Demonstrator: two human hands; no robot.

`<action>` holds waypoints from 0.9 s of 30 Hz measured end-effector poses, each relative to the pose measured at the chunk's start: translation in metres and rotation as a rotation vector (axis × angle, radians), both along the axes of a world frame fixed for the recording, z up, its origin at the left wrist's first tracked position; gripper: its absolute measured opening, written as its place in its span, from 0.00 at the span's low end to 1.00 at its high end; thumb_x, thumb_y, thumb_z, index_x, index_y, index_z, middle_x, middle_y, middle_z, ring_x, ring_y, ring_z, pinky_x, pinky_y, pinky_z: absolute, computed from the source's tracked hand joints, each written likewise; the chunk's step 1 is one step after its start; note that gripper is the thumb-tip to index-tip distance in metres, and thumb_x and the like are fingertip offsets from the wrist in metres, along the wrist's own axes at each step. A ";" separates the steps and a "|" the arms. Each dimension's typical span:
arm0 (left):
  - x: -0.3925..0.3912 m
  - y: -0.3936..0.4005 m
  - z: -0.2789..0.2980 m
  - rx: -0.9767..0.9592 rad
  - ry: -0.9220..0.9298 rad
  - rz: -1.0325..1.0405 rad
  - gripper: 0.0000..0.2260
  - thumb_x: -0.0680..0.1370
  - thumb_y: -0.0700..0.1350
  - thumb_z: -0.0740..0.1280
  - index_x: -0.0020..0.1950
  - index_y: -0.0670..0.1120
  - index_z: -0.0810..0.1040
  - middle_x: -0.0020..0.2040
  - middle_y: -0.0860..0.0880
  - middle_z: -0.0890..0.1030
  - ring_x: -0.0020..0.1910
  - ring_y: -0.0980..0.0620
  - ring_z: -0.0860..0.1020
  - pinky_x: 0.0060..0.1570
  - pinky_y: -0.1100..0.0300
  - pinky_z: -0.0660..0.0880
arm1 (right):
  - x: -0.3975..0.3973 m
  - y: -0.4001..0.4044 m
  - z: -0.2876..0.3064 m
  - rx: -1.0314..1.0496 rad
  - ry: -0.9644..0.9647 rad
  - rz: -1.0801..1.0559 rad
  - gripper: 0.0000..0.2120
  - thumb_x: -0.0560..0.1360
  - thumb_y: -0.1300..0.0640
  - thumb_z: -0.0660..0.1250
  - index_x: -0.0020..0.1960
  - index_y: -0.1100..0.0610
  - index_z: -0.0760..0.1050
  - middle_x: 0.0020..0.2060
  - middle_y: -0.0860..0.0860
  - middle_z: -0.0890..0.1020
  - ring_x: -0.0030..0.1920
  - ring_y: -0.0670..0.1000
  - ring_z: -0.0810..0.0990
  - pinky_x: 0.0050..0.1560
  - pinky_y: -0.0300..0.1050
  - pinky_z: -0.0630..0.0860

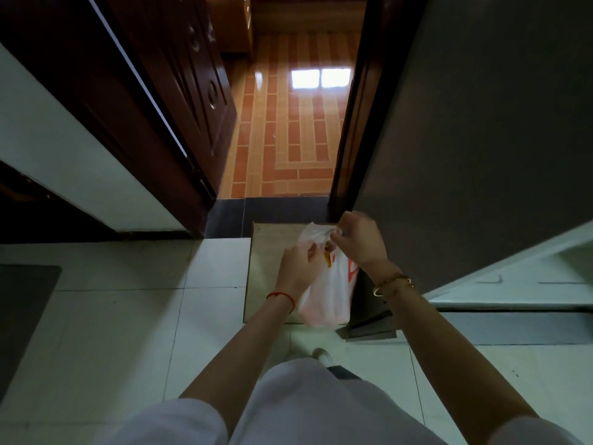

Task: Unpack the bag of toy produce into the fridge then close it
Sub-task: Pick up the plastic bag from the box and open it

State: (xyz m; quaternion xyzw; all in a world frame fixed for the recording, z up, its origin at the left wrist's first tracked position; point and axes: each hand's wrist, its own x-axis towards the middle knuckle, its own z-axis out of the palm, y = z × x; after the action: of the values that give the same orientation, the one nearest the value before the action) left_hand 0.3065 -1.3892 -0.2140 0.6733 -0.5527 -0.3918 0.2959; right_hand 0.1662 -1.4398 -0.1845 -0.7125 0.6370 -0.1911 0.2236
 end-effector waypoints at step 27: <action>0.037 0.123 0.089 -0.055 0.268 -0.019 0.07 0.81 0.49 0.64 0.51 0.49 0.79 0.47 0.52 0.82 0.47 0.58 0.79 0.39 0.72 0.71 | 0.006 0.192 0.048 -0.005 -0.463 -0.238 0.10 0.80 0.54 0.63 0.57 0.58 0.77 0.46 0.50 0.82 0.47 0.49 0.82 0.52 0.47 0.80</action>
State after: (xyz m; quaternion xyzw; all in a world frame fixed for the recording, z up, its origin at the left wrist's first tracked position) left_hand 0.3433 -1.2665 -0.1255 0.6014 -0.5253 -0.4657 0.3816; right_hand 0.1721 -1.2474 -0.1368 -0.5704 0.6478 -0.3754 0.3378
